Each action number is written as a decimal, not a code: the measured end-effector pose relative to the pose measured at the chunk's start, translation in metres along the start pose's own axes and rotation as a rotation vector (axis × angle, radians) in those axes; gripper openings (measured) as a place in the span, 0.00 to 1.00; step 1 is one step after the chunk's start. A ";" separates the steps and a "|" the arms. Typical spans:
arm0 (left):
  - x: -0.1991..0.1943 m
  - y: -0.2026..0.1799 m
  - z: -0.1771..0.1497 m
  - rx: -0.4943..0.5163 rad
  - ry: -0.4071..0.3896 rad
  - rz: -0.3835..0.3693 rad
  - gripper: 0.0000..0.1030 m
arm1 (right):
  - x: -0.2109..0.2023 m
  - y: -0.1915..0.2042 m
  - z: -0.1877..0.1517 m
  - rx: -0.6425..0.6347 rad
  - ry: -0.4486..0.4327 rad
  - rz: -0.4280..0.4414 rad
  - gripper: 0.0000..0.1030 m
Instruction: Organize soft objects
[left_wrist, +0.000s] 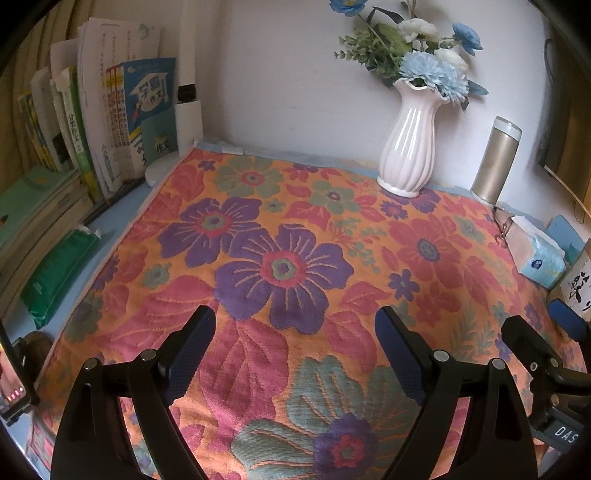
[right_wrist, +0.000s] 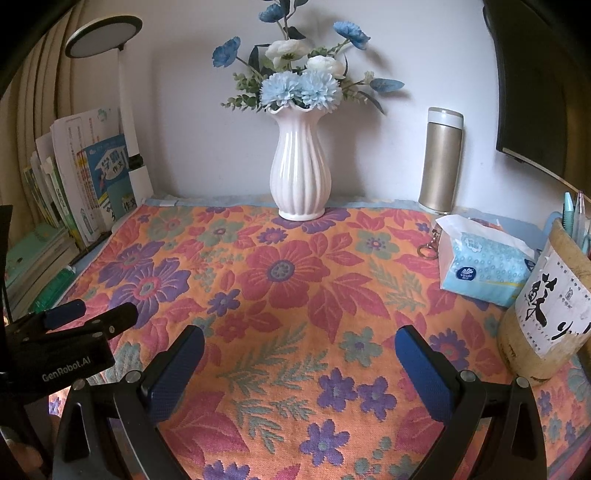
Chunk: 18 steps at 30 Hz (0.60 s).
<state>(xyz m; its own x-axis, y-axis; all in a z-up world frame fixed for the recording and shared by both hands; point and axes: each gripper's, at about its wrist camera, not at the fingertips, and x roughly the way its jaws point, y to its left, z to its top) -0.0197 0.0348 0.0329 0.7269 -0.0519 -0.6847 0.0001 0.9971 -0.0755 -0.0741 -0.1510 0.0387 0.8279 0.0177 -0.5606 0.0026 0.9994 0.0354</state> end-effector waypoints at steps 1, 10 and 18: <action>0.000 -0.001 0.000 0.004 0.000 0.000 0.85 | 0.000 0.000 0.000 0.000 0.001 0.000 1.00; 0.001 -0.003 0.000 0.024 -0.001 0.006 0.85 | 0.001 0.000 -0.001 -0.003 0.007 -0.001 1.00; 0.002 -0.003 0.000 0.027 0.005 0.004 0.85 | 0.002 -0.001 -0.001 -0.004 0.011 -0.001 1.00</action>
<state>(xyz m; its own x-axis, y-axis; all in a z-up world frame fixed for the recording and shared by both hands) -0.0181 0.0322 0.0316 0.7236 -0.0482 -0.6885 0.0160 0.9985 -0.0532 -0.0726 -0.1519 0.0367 0.8216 0.0168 -0.5698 0.0012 0.9995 0.0313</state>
